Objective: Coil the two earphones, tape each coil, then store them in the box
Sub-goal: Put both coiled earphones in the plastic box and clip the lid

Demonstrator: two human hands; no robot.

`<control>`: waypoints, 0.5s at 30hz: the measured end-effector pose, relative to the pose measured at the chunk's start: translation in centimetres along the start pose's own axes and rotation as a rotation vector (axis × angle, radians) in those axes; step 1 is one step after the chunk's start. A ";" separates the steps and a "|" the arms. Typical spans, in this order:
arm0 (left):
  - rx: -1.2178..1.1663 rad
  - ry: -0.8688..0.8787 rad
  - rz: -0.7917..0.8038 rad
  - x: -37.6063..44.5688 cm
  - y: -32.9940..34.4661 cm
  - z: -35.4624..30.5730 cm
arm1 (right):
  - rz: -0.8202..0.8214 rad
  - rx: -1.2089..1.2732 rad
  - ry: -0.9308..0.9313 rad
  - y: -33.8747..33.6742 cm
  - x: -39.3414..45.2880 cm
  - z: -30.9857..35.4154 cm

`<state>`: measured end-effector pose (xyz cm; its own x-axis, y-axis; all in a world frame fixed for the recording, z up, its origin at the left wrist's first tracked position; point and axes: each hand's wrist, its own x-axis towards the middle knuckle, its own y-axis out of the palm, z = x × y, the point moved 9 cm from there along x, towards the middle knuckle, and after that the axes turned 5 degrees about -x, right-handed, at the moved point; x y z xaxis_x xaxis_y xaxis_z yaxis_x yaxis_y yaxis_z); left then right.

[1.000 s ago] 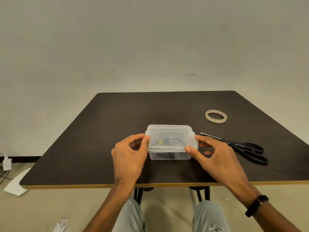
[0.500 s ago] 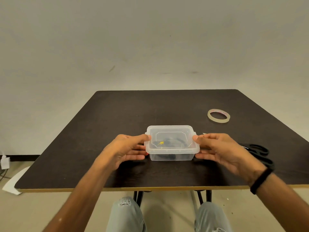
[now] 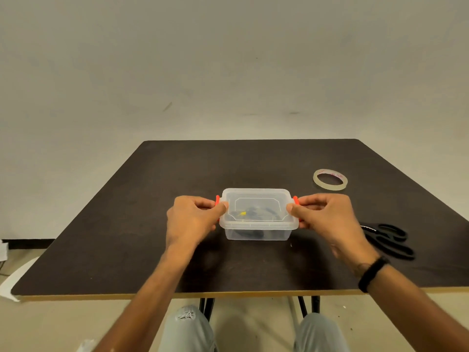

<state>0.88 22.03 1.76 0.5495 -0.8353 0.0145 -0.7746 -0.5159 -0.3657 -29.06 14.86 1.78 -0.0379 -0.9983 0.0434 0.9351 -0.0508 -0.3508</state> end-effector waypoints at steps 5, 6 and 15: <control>0.225 0.215 -0.146 0.0 0.5 -2.9 | -0.126 -0.043 -0.113 0.1 1.7 0.3; 0.273 0.242 -0.152 0.5 1.0 -3.4 | -0.149 -0.053 -0.147 0.1 2.1 0.9; 0.097 0.422 -0.083 8.8 5.4 -8.4 | -0.041 -0.202 -0.198 2.4 11.0 5.2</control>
<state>-1.12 10.27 7.72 0.4175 -0.8065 0.4187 -0.6890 -0.5814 -0.4327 -25.37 3.95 6.30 0.0141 -0.9717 0.2358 0.8445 -0.1147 -0.5231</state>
